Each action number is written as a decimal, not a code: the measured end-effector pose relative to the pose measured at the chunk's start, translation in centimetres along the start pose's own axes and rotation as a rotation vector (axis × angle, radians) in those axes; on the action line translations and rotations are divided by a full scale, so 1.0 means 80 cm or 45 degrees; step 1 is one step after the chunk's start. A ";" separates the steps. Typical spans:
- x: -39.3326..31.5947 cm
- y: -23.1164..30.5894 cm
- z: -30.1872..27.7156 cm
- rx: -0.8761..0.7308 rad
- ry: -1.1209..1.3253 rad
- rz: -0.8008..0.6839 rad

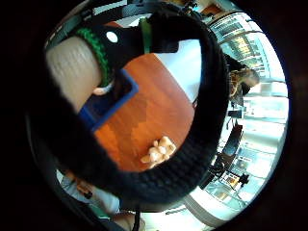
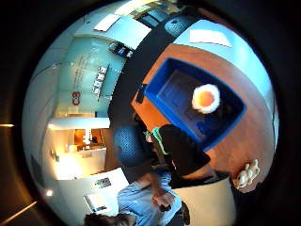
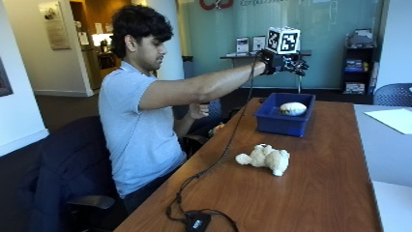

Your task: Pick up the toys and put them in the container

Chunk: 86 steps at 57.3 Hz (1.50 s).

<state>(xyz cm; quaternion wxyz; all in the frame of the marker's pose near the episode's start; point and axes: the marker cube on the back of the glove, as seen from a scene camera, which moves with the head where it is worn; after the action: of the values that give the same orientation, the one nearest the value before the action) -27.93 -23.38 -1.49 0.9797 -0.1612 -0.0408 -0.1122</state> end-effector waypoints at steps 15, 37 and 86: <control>0.126 0.098 0.019 -0.076 0.151 0.189; 0.259 0.227 0.172 -0.398 0.055 0.353; 0.231 0.152 0.076 0.386 -0.124 0.312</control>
<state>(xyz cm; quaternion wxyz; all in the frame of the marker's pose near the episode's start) -7.44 -14.02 2.64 0.9959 -0.0206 -0.0845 0.0231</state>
